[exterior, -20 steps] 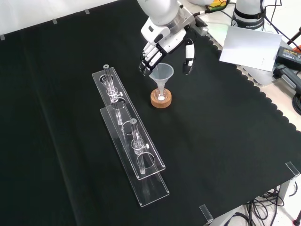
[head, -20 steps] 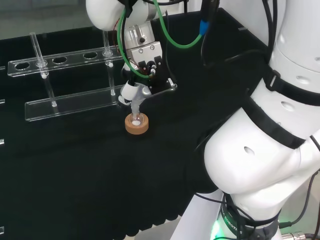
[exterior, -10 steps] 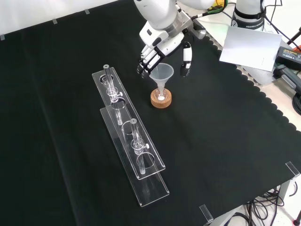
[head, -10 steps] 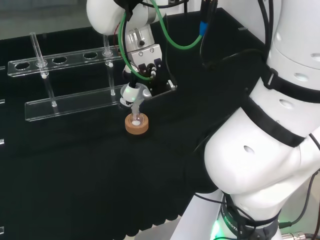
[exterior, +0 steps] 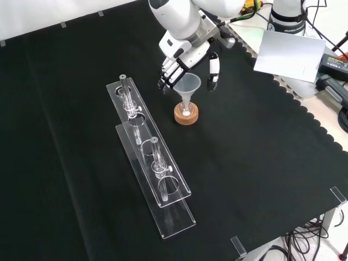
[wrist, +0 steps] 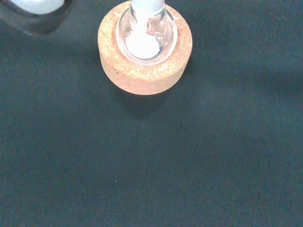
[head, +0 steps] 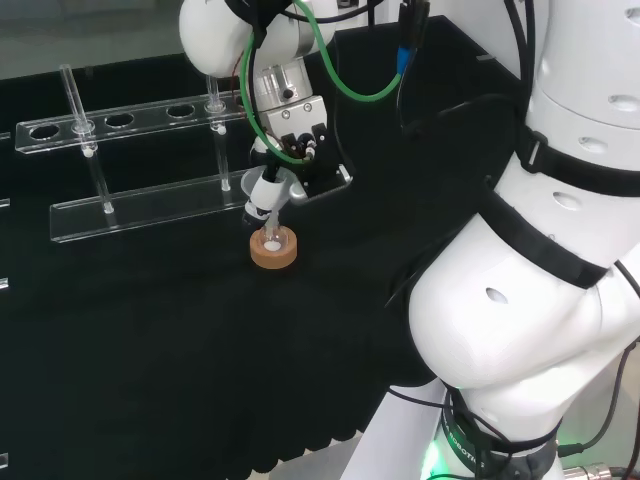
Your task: Remove the funnel from the round-bottom flask.
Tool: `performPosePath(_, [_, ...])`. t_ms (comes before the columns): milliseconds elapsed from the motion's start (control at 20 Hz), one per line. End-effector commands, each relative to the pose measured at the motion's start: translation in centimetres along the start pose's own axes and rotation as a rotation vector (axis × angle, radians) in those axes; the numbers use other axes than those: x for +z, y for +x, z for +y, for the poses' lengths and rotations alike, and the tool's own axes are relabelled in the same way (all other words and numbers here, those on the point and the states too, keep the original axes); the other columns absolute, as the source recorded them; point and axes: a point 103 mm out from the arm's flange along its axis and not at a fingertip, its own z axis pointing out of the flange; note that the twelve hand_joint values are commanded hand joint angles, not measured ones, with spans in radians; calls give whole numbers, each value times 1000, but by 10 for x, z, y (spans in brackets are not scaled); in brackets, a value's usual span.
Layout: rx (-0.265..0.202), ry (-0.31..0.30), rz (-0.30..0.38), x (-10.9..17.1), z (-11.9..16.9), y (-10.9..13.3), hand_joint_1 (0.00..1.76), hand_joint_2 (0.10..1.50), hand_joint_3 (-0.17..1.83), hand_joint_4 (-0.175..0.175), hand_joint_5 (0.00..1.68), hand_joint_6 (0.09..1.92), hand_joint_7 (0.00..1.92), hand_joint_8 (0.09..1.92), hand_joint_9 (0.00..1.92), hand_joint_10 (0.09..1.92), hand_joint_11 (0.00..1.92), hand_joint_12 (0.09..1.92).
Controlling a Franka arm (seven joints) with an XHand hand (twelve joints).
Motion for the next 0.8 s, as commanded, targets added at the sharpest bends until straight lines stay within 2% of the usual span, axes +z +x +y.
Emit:
performPosePath(50, [-4,1,4,3,3,-1,742,641,251,17,58,87,0,363,143,829,339,1466])
performPosePath(400, [-4,-14,-18,2,5,1,753,643,305,0,129,87,22,592,418,669,420,1401])
performPosePath(600, [20,-41,-74,0,4,4,777,663,373,-15,220,87,141,655,619,589,458,1363])
performPosePath(800, [40,-98,-87,-3,2,6,846,679,446,-19,395,87,291,666,775,533,463,1342])
